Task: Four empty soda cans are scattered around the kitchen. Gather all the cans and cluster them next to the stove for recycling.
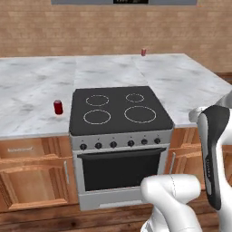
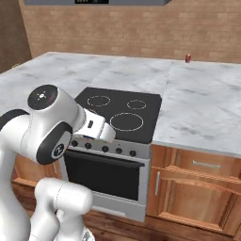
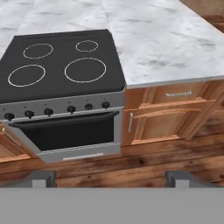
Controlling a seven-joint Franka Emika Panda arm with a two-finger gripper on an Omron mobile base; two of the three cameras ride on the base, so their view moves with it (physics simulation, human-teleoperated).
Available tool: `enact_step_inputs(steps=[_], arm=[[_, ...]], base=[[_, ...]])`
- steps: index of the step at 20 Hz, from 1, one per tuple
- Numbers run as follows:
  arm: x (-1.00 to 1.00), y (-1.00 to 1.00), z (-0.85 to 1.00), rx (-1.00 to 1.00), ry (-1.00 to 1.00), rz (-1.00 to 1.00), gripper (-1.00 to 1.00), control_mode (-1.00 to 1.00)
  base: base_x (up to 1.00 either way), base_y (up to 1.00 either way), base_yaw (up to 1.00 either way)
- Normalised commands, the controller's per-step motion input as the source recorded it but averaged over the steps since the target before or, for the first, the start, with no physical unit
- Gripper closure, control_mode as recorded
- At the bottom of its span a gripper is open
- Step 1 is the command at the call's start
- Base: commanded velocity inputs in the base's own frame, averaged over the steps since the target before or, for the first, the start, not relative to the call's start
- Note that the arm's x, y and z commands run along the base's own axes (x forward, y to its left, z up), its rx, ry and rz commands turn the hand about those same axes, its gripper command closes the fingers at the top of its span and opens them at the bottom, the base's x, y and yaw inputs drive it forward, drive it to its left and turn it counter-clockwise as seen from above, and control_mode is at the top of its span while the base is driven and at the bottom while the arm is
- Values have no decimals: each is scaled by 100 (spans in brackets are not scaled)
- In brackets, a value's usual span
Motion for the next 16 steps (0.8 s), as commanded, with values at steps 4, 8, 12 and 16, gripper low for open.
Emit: enact_step_inputs(steps=[4, 8, 12, 16], arm=[[0, 0, 0, 0, 0, 0, -100, 100], [0, 0, 0, 0, 0, 0, -100, 100], [0, 0, 0, 0, 0, 0, -100, 100], [0, 0, 0, 0, 0, 0, -100, 100]], base=[[-11, -100, 2], [-13, -100, 6], [-9, -100, 6], [-11, -100, 5]])
